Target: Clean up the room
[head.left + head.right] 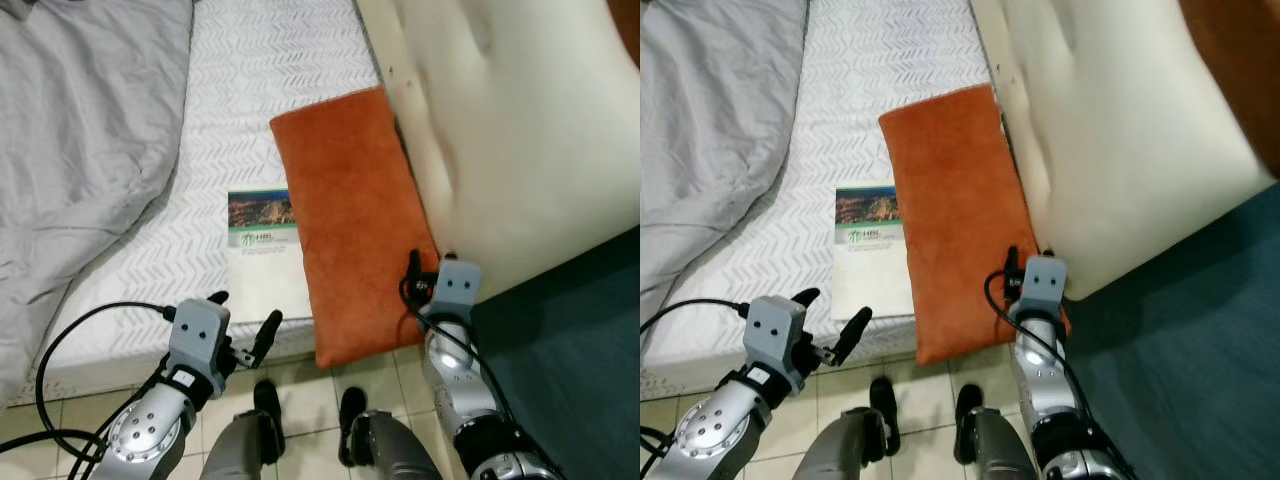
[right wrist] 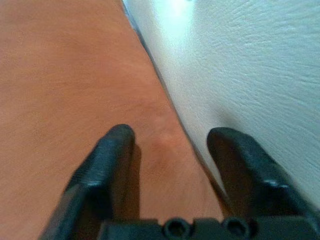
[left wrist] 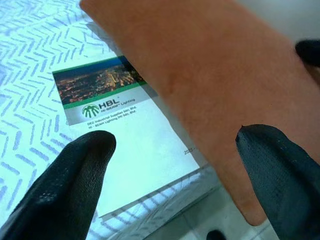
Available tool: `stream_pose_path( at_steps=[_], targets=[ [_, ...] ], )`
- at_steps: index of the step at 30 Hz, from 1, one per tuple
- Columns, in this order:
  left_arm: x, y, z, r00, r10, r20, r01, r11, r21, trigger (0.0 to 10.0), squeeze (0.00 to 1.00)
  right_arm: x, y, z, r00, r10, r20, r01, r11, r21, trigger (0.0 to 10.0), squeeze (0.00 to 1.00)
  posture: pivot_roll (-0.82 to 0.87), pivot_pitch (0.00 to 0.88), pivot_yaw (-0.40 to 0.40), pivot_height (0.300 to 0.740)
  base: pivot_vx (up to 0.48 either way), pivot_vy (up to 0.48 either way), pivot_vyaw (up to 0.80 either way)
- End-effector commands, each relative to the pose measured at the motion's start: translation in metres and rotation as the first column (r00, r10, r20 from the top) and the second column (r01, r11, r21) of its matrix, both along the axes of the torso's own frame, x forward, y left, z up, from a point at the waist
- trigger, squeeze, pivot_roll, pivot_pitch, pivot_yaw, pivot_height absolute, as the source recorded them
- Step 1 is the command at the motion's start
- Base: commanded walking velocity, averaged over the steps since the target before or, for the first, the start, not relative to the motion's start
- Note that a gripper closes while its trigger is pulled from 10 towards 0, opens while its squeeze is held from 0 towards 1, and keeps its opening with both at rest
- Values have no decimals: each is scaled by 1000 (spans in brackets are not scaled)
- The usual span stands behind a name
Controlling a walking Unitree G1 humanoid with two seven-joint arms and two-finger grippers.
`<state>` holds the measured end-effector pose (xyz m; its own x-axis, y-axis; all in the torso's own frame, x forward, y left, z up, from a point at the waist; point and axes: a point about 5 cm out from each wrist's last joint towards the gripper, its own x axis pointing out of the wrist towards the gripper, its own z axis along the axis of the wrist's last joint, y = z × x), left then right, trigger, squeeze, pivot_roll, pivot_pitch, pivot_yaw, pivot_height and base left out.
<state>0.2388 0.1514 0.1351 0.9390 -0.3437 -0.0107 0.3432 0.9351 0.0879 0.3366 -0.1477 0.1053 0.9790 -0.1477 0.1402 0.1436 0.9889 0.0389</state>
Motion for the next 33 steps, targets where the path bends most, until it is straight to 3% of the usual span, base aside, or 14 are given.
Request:
stream_pose_path(
  at_steps=[1,3,4,8,14,15,19,20,21,24,30,33],
  targets=[
    [-3,4,-15,996,55,-72,-56,998,-16,10000,1000,-7,-8,-10,999,-24,-28,24,999,27,10000,1000,44,294,-66,740,0,0,0],
    [-5,6,-28,981,135,-138,-144,988,-55,10000,1000,-21,-4,-16,999,34,-42,-32,998,62,10000,1000,44,189,-57,740,0,0,0],
    [-5,6,-33,976,151,-158,-163,985,-61,10000,1000,-26,-2,-17,997,58,-45,-55,996,71,10000,1000,44,189,-57,740,0,0,0],
    [4,0,-38,980,143,-140,-150,988,-34,10000,1000,-43,-6,-20,995,91,-48,-88,994,60,10000,1000,32,80,-52,740,0,0,0],
    [17,-2,-35,986,141,-90,-144,989,-18,10000,1000,-56,-19,-11,995,98,-7,-98,995,-8,10000,1000,24,0,-47,740,0,0,0],
    [17,1,-36,983,163,-88,-166,986,-21,10000,1000,-66,-27,-9,994,107,-16,-107,994,-20,10000,1000,25,0,-48,740,0,0,0],
    [20,0,-40,981,170,-90,-172,985,-18,10000,1000,-73,-31,-13,990,129,-55,-131,991,-36,10000,1000,25,0,-47,740,0,0,0],
    [25,1,-40,978,192,-82,-194,981,-15,10000,0,-75,-34,-19,988,126,-90,-129,991,-30,10000,925,25,0,-43,740,0,0,0],
    [29,0,-38,977,199,-72,-200,980,-20,10000,0,-74,-35,-22,986,130,-105,-133,991,-26,10000,0,18,0,-35,740,0,0,0],
    [37,-6,-39,981,183,-62,-183,983,3,10000,0,-72,-33,-23,983,147,-110,-151,988,-36,10000,0,1,0,-21,740,0,0,0],
    [31,-13,-47,986,142,-88,-142,990,6,10000,0,-77,-35,-31,975,153,-162,-158,987,-13,10000,0,-5,0,-19,740,0,0,0],
    [34,-12,-51,980,168,-105,-170,985,-9,10000,0,-79,-35,-37,970,155,-187,-159,987,-8,10000,0,-5,0,-20,740,308,0,0]
  ],
)
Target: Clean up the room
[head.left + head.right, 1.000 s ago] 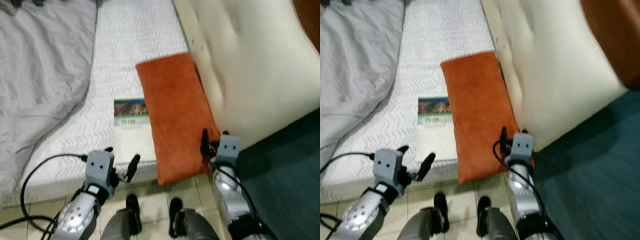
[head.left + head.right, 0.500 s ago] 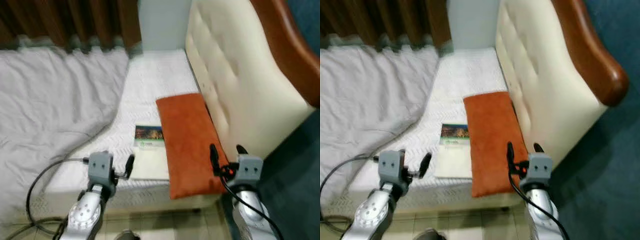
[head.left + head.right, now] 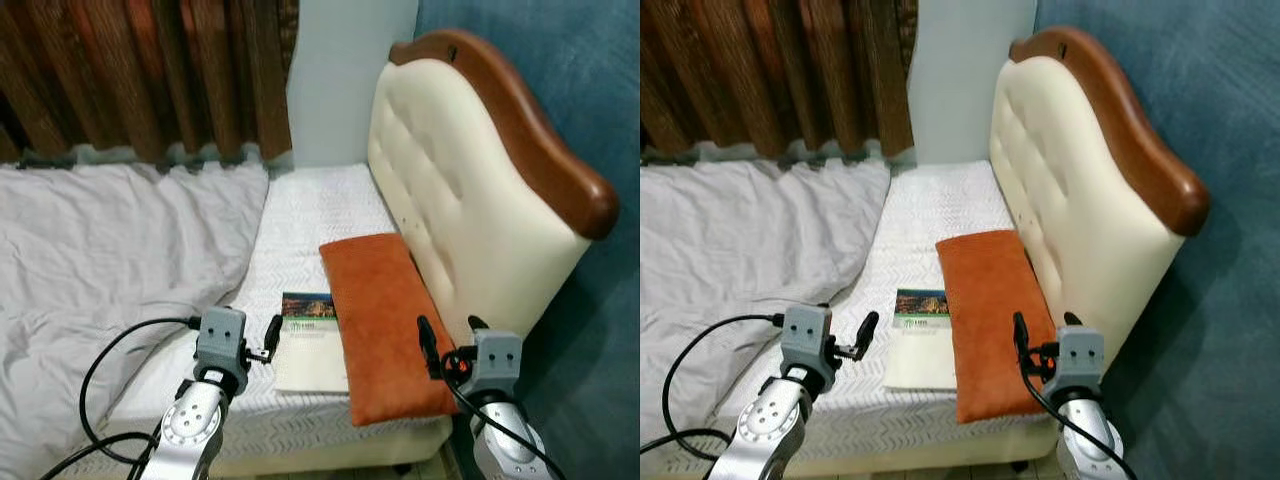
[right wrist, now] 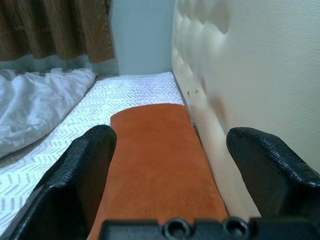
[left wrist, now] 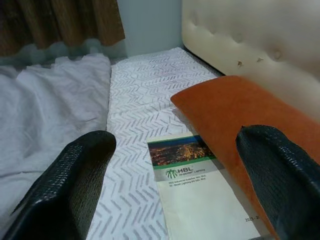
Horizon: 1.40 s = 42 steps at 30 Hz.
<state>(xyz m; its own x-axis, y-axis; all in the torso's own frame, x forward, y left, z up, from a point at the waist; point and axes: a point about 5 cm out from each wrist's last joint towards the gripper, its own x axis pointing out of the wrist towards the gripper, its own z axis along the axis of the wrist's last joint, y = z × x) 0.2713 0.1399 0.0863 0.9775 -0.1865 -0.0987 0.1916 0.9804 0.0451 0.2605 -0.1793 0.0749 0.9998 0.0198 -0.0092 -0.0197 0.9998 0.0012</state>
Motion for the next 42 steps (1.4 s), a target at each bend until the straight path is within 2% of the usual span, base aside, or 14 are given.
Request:
stream_pose_path(
  at_steps=[1,5,9,20,25,29,30,31,34,35,37,38,40,42],
  targets=[
    [3,0,-3,1000,11,-10,-11,1000,-5,10000,0,-3,-3,-7,999,-3,-39,3,1000,3,10000,0,-5,0,-22,740,454,0,731],
    [7,-1,-5,1000,-6,-16,6,1000,11,10000,0,-2,0,-9,999,13,-53,-13,1000,1,10000,0,-2,0,-30,740,454,0,684],
    [12,-3,-3,999,-45,-29,45,999,0,10000,0,-1,1,-11,998,16,-64,-16,1000,0,10000,0,-1,0,-33,740,478,0,0],
    [35,-14,3,984,-176,-30,177,983,48,10000,0,1,7,-15,995,45,-87,-44,999,9,10000,0,-20,0,-19,740,480,0,-186],
    [43,-6,2,993,-105,-47,107,993,43,10000,0,0,7,-16,995,45,-88,-45,999,-5,10000,0,-34,1,-10,740,192,0,-404],
    [53,4,-6,997,-21,-80,24,999,36,10000,0,-1,6,-15,995,40,-89,-40,999,2,10000,0,-53,47,-14,740,0,0,0],
    [56,-8,-20,986,-66,-150,67,998,0,10000,0,-9,7,-12,995,46,-91,-46,999,2,10000,0,-87,149,-23,740,0,0,0],
    [56,-8,-20,986,-66,-150,67,998,0,10000,0,-9,7,-12,995,46,-91,-46,999,2,10000,0,-87,149,-23,740,0,0,0],
    [49,-39,-43,956,-165,-243,176,984,25,10000,0,-24,15,-12,991,70,-110,-70,998,4,10000,0,-140,246,-28,740,0,0,0],
    [47,-42,-49,949,-156,-276,170,985,26,10000,0,-30,19,-11,989,87,-117,-88,996,0,10000,0,-178,316,-32,740,0,0,0],
    [50,-43,-51,942,-131,-308,137,991,-1,10000,0,-48,27,-1,986,119,-118,-120,993,-4,10000,0,-227,420,-33,740,0,0,0],
    [50,-43,-51,942,-131,-308,137,991,-1,10000,0,-48,27,-1,986,119,-118,-120,993,-4,10000,0,-227,420,-33,740,0,0,0],
    [61,-40,-44,950,-79,-302,90,996,23,10000,0,-79,29,5,977,150,-152,-153,988,-11,10000,0,-267,540,-49,740,0,0,0],
    [63,-40,-41,954,-78,-289,89,996,26,10000,0,-86,29,11,977,152,-152,-156,988,-13,10000,0,-276,564,-50,740,0,0,0]
  ],
)
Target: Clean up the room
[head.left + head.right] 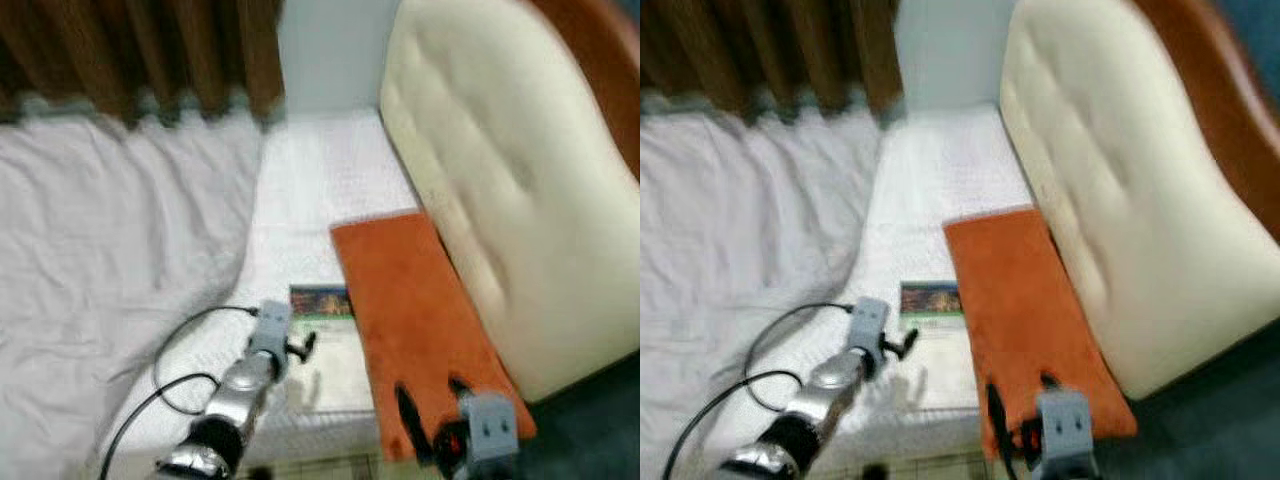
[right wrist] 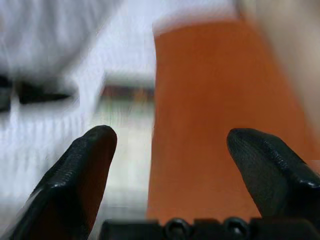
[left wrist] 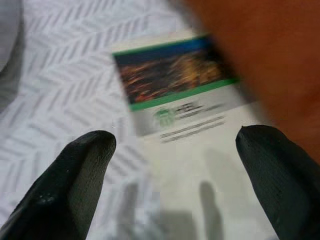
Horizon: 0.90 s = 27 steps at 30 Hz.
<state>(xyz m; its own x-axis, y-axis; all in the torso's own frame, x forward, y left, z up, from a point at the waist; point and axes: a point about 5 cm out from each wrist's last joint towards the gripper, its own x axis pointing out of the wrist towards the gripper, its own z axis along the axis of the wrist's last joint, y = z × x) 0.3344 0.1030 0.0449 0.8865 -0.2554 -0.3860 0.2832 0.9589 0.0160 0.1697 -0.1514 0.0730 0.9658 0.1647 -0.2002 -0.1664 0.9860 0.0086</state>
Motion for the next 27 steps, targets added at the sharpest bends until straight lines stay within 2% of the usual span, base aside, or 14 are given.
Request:
stream_pose_path(
  at_steps=[1,3,4,5,6,8,10,13,16,17,19,21,22,27],
  targets=[
    [3,-2,3,1000,13,18,-14,1000,14,10000,0,-3,-1,15,999,4,32,-4,1000,-12,10000,0,-292,603,-53,740,0,0,0],
    [9,3,9,998,23,56,-27,997,67,10000,0,-29,-4,21,1000,-6,-6,6,1000,-19,10000,0,-349,665,-65,740,0,0,0],
    [9,3,9,998,23,56,-27,997,67,10000,0,-29,-4,21,1000,-6,-6,6,1000,-19,10000,0,-349,665,-65,740,0,0,0],
    [10,7,9,997,28,74,-35,995,95,10000,0,-42,-4,27,999,-19,-28,19,1000,-17,10000,0,-386,686,-81,740,0,0,0],
    [10,7,9,997,28,74,-35,995,95,10000,0,-42,-4,27,999,-19,-28,19,1000,-17,10000,0,-386,686,-81,740,0,0,0],
    [9,15,6,997,46,67,-54,990,128,10000,0,-65,-3,37,996,-46,-81,45,999,-8,10000,0,-407,721,-95,740,0,0,0],
    [9,19,4,996,60,58,-68,988,139,10000,0,-75,-1,41,994,-39,-102,41,999,16,10000,0,-414,735,-100,740,0,0,0],
    [10,22,3,996,75,41,-80,987,138,10000,0,-85,8,46,992,16,-127,-7,997,74,10000,0,-422,744,-105,740,0,0,0],
    [10,24,3,996,88,30,-91,987,133,10000,0,-93,12,46,987,50,-152,-38,996,77,10000,0,-438,741,-115,740,0,0,0],
    [11,19,4,997,75,13,-76,991,109,10000,0,-100,14,48,982,65,-179,-51,996,79,10000,0,-461,730,-125,740,0,0,0],
    [11,15,4,998,57,-1,-57,994,93,10000,0,-103,14,50,980,63,-189,-49,996,79,10000,0,-467,727,-128,740,0,0,0],
    [11,9,3,999,32,-13,-30,994,104,10000,0,-105,13,51,978,58,-201,-44,996,77,10000,0,-475,726,-129,740,0,0,0],
    [11,7,3,1000,26,-13,-24,989,148,10000,0,-107,12,51,977,56,-208,-41,996,75,10000,0,-479,724,-132,740,0,0,0],
    [15,24,6,991,131,-7,-126,968,217,10000,0,-110,11,48,972,60,-228,-44,996,73,10000,0,-463,723,-124,740,0,0,0]
  ],
)
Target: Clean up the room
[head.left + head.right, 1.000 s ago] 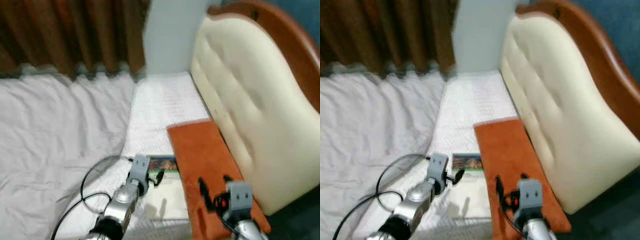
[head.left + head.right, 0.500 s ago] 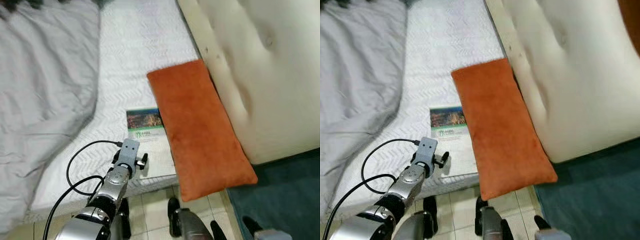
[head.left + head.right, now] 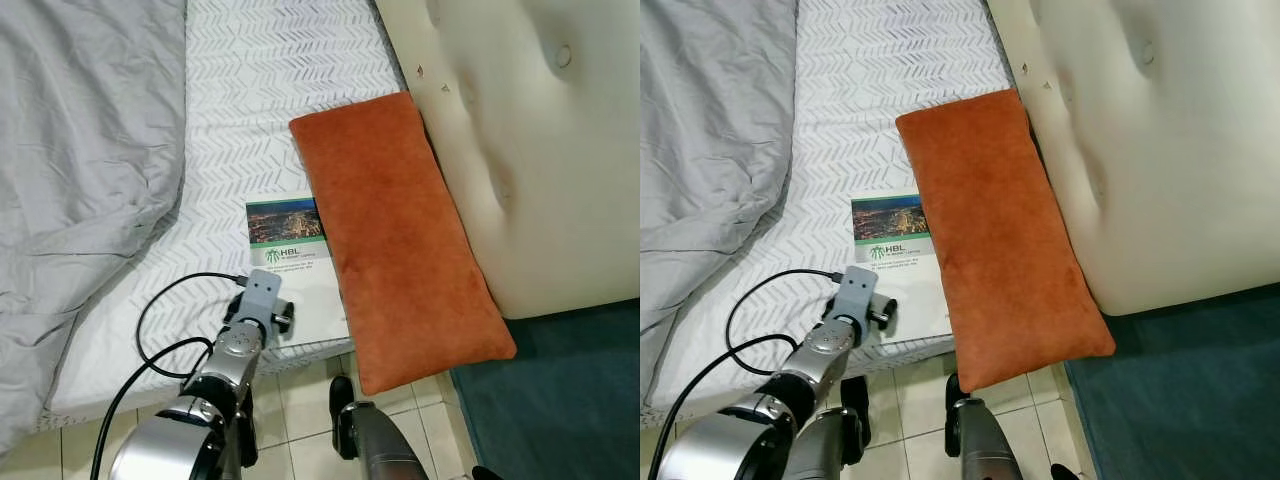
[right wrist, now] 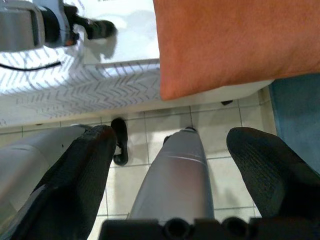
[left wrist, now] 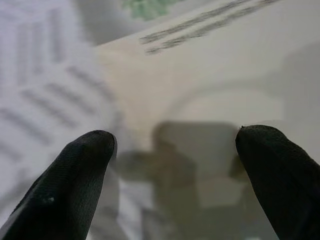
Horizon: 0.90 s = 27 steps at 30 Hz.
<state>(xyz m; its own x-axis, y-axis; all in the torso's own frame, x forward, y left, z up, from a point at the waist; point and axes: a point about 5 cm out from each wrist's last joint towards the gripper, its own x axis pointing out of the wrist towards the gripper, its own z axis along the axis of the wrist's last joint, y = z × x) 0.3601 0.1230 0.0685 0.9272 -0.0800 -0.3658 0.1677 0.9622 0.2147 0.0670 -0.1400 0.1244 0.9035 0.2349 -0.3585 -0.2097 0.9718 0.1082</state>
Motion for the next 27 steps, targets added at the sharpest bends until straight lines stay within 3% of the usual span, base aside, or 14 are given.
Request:
stream_pose_path(
  at_steps=[1,11,17,20,21,23,27],
  targets=[
    [-12,9,-19,995,53,-84,-51,998,26,10000,0,-8,-1,-5,999,2,-54,-2,1000,-1,10000,0,-448,720,-117,740,0,0,0],
    [-30,53,-41,962,216,-165,-216,976,21,10000,0,-3,-5,-11,997,32,-65,-33,999,-8,10000,0,-387,722,-106,740,0,0,0],
    [-45,56,-56,950,247,-190,-256,967,-22,10000,0,-5,-5,-13,996,47,-77,-48,999,-4,10000,0,-377,721,-106,740,0,0,0],
    [-51,52,-63,942,265,-204,-285,956,-75,10000,0,-5,-5,-14,995,57,-83,-58,998,-2,10000,0,-365,723,-107,740,0,0,0],
    [-54,42,-66,941,264,-211,-295,947,-128,10000,0,-5,-5,-15,994,65,-86,-65,998,-3,10000,0,-359,723,-108,740,0,0,0],
    [-55,37,-67,941,264,-212,-298,943,-149,10000,0,-5,-6,-16,994,67,-86,-67,998,-3,10000,0,-353,723,-104,740,0,0,0],
    [-56,7,-66,931,294,-216,-348,894,-284,10000,0,-2,-8,-18,994,69,-84,-70,997,-8,10000,0,-346,720,-102,740,0,0,0]
  ],
)
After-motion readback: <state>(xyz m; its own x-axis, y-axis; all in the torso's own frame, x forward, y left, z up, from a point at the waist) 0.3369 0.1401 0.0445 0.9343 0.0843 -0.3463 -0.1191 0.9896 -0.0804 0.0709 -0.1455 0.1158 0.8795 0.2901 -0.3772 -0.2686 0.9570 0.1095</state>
